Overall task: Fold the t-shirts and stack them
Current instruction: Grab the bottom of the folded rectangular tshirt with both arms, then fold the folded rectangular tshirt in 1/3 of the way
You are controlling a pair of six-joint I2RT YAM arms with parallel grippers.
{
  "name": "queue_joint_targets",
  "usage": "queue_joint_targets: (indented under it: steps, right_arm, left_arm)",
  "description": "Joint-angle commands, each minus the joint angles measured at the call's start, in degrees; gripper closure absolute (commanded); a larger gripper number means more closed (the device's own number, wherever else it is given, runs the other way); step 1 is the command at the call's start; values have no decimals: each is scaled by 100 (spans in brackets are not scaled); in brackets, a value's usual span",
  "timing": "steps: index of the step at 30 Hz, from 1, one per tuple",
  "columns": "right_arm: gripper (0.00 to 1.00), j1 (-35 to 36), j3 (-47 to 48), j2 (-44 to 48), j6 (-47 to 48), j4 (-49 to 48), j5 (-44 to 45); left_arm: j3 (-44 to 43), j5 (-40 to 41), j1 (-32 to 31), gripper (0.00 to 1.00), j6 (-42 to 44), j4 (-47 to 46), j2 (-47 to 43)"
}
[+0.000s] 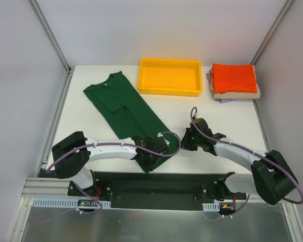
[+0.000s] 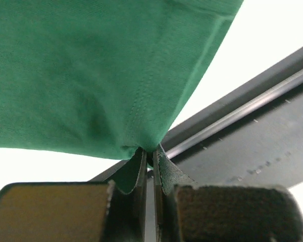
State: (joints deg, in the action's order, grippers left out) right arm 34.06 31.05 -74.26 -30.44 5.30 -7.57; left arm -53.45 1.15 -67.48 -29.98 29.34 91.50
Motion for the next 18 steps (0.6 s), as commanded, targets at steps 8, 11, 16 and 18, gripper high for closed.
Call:
queue_joint_targets:
  steps: [8,11,16,18]
  right_arm:
    - [100,-320,-125,2493,670,1849,1100]
    - [100,-611,15,3083,933,2640,1197]
    - [100,-770,436,3480,1145,3249,1188]
    - [100,-770,577,3349,1215,3293,1153]
  left_arm:
    - [-973,-2267,-344,100,589,-429,-423]
    - [-1377,-2531,-406,100,747,-508,-257]
    - [-1739,-2839,-397,100,871,-535,8]
    - [-1669,-2752,-397,100,862,-526,-71]
